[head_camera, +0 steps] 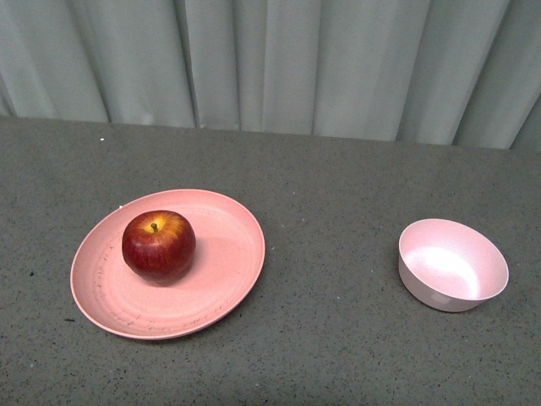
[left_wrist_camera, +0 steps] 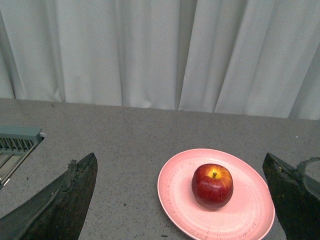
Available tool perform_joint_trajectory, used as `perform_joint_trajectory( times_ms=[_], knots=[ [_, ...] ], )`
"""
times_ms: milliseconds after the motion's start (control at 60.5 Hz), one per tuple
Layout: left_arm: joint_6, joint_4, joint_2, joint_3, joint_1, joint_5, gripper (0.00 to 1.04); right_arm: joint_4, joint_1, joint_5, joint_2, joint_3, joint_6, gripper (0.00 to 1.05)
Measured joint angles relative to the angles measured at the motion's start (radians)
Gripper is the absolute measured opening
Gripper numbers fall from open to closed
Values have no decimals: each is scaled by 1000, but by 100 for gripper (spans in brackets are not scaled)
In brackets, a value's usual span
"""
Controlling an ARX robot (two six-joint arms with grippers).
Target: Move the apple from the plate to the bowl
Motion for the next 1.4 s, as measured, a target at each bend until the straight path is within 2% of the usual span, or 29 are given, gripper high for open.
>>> perform_joint_trajectory(
  times_ms=[1405],
  knots=[
    [0, 0, 0, 0, 0, 0, 98, 0, 0, 0, 0, 0, 0, 95]
  ],
)
